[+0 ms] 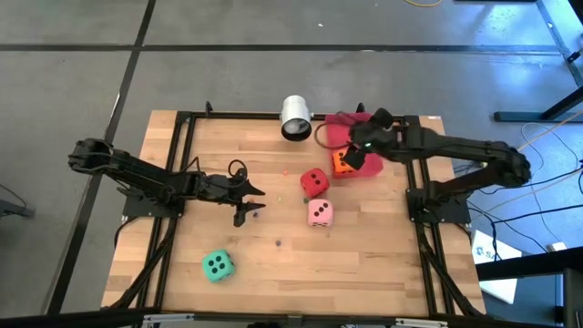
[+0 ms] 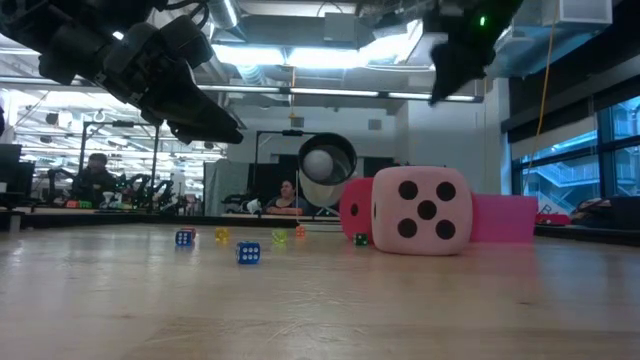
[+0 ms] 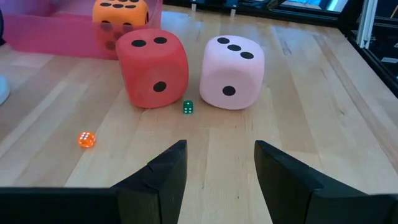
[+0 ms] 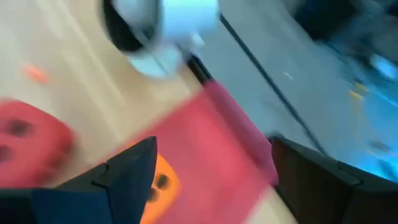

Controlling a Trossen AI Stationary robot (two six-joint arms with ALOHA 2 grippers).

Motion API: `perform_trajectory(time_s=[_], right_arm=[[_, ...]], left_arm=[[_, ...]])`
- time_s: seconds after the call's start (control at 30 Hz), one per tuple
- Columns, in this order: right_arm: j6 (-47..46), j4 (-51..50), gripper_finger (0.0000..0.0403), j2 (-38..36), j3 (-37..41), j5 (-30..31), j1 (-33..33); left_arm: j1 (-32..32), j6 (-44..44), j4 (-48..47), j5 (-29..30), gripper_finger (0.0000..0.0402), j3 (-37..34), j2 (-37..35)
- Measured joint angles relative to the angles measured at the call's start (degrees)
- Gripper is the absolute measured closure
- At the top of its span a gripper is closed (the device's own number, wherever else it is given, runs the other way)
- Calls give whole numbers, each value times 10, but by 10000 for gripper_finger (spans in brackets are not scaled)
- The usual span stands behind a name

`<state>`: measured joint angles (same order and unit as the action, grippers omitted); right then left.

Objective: Pick & Place Dice
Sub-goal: Put the big orange dice into the red bin

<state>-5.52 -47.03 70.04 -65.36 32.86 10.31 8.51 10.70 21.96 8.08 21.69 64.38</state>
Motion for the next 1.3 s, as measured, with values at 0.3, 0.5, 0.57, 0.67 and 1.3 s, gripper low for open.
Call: perform_trajectory(time_s=[0.3, 0.5, 0.57, 0.67, 1.3], right_arm=[[34, 1, 125, -46, 41, -36, 31], [42, 38, 139, -63, 135, -44, 53], [45, 40, 142, -63, 158, -44, 58], [42, 47, 149, -63, 192, -40, 67], [7, 158, 214, 5, 289, -83, 67]], left_arm=[[0, -9, 0, 0, 222, 0, 0], [0, -9, 0, 0, 222, 0, 0], [0, -9, 0, 0, 222, 0, 0], [0, -9, 0, 0, 222, 0, 0], [0, -4, 0, 0, 222, 0, 0]])
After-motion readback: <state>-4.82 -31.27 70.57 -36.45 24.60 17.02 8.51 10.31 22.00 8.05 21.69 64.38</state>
